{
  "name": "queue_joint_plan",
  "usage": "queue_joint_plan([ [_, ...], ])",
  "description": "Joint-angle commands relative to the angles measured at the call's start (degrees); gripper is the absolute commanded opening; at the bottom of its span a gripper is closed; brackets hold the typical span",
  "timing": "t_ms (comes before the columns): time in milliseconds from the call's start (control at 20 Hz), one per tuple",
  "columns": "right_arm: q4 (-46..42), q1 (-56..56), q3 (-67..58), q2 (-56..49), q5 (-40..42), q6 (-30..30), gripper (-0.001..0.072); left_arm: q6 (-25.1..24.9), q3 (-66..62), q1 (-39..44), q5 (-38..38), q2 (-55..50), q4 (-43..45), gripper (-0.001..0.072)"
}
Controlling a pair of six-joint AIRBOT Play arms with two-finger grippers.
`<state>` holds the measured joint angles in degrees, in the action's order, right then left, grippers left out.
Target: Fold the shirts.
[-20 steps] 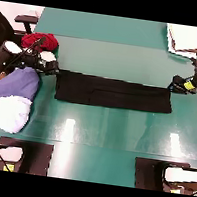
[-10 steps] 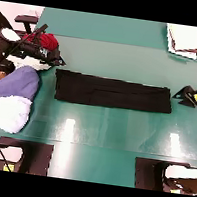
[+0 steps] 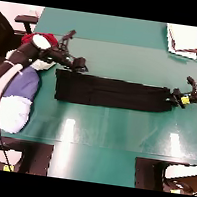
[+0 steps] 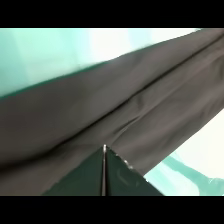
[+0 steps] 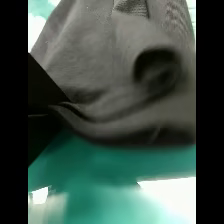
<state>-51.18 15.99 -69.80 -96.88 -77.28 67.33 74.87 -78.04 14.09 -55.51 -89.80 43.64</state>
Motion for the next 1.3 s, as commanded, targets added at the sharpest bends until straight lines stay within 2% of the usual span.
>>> queue_joint_plan([
  [0, 2.08, -1.86, -4.00, 2.75, -3.06, -1.42, 0.0016, 1.81, -3.17, 6.36, 3.87, -4.68, 0.07, 0.0024],
  [100, 2.16, -2.40, -8.76, 7.32, -5.97, 0.94, 0.0016, 3.21, -6.32, 9.16, 4.00, -8.55, 0.07, 0.0024],
  [300, 2.19, -8.81, -17.86, 15.34, -6.45, 5.27, 0.0015, 4.76, -13.66, 14.62, 3.76, -17.05, 0.00, 0.0024],
  [550, 2.19, -21.97, -27.39, 16.92, -6.64, 10.21, 0.0016, 6.47, -21.16, 18.71, 2.36, -24.83, 0.07, 0.0024],
  [650, 2.19, -26.27, -29.33, 16.81, -5.68, 11.30, 0.0016, 8.72, -21.35, 18.84, 3.06, -25.79, 0.15, 0.0024],
  [800, 2.54, -30.86, -30.99, 16.81, -4.09, 13.00, 0.0016, 9.22, -21.31, 18.84, 3.28, -25.88, 2.80, 0.0024],
  [1000, 8.87, -34.10, -31.28, 16.44, -1.64, 12.90, 0.0016, 9.14, -22.73, 17.00, -0.28, -24.72, 4.87, 0.0024],
  [1250, 16.33, -41.20, -31.28, 13.18, 2.16, 9.03, 0.0016, 8.98, -23.82, 6.67, -6.91, -12.50, 14.51, 0.0024],
])
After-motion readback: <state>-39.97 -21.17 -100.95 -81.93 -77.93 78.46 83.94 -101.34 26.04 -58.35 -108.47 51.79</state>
